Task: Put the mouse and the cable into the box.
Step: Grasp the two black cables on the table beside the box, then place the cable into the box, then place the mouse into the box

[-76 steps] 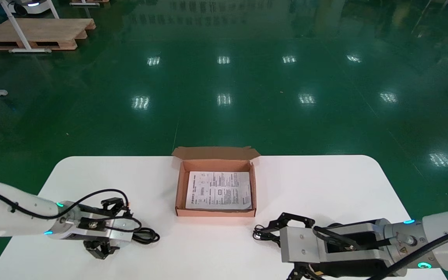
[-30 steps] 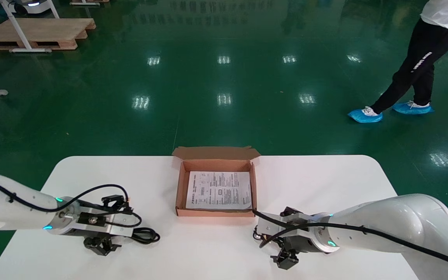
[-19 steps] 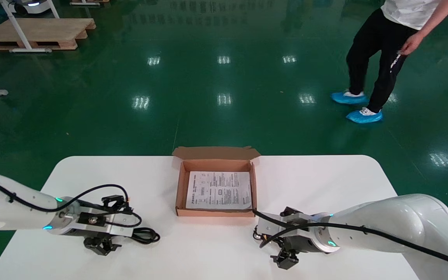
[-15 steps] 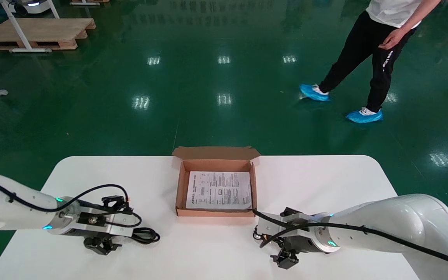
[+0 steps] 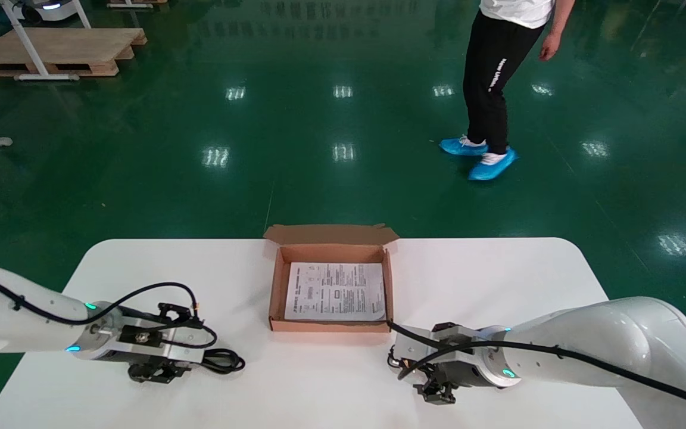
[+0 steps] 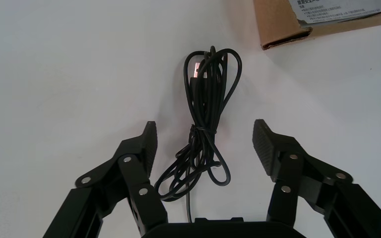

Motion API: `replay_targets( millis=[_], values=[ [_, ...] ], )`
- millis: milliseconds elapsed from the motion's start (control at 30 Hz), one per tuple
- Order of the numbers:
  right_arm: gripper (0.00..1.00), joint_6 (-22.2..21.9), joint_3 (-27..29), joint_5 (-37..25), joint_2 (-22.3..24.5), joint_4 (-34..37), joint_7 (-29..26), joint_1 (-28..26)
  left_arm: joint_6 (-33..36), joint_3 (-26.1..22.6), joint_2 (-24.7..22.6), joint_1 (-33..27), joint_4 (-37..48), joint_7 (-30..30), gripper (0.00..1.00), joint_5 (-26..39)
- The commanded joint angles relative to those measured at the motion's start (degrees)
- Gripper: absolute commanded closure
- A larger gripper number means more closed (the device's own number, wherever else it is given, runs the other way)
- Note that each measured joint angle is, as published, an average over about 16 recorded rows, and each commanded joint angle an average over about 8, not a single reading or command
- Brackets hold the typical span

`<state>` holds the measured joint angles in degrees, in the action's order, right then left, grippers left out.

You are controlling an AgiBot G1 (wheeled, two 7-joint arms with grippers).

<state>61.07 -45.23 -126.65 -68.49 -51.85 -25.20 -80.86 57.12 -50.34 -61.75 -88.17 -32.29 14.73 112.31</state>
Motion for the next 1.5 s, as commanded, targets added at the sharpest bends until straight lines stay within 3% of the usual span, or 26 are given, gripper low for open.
replay_targets(
  millis=[33,1067,1300,1500],
  values=[
    [1.0,0.0,0.0,0.0,0.0,0.0,0.0,0.0,0.0,0.0,0.0,0.0,0.0,0.0,1.0,0.0],
    [1.0,-0.3,0.5,0.1,0.5,0.0,-0.4,-0.6,-0.2,0.0,0.2,-0.6,-0.3,0.2,1.0,0.2],
    [1.0,-1.7,3.3,-1.3,3.7,1.5,-4.9,-5.9,-2.3,1.9,0.7,-5.8,-2.1,2.5,1.0,-0.9],
    [1.0,-5.4,6.7,-3.5,5.8,5.8,-8.5,-15.2,-6.7,5.3,-4.5,-8.2,0.6,7.5,1.0,-6.6]
  ],
)
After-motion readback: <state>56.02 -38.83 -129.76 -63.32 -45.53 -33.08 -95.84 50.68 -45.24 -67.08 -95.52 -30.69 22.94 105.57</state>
